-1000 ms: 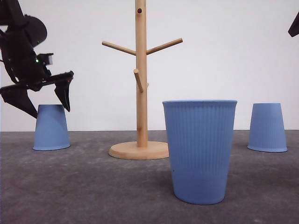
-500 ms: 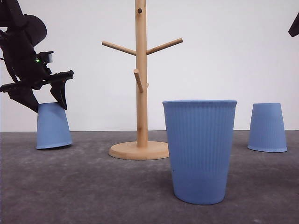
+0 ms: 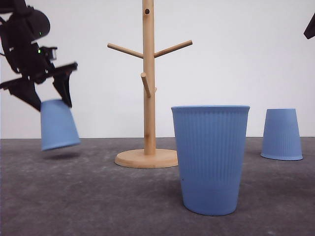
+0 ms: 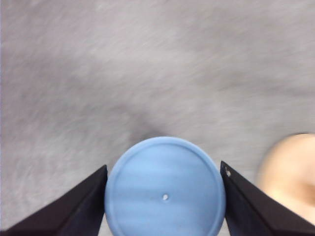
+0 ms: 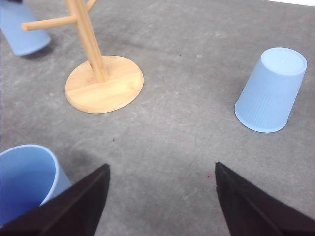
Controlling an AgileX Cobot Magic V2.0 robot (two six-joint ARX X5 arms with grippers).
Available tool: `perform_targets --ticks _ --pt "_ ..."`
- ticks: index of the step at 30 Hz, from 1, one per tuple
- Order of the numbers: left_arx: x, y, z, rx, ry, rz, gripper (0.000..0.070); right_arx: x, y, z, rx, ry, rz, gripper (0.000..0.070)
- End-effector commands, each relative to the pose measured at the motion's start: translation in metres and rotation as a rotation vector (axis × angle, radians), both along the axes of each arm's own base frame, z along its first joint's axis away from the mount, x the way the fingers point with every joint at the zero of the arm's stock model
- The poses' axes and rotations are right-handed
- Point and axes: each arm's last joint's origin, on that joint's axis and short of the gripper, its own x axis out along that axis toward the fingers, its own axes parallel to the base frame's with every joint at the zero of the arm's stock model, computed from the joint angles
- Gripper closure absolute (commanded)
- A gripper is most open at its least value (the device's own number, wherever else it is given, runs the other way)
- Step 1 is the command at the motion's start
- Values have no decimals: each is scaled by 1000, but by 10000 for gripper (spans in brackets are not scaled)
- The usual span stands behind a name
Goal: Place three cups
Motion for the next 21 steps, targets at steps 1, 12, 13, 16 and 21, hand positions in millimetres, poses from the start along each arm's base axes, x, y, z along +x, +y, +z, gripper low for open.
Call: perform_targets --ticks 1,12,13,16,21 --pt "3 4 12 -30 -25 -7 425 0 1 4 -2 -20 4 272" --pt "-24 39 62 -332 -87 -53 425 0 1 4 0 -19 3 272" --pt "-26 42 64 -357 -90 -58 425 0 1 4 1 -19 2 272" --pt "-28 54 66 -456 -89 -85 425 0 1 4 3 -18 1 272" --pt "-30 67 70 -591 -108 -136 428 0 1 4 9 -15 -2 271"
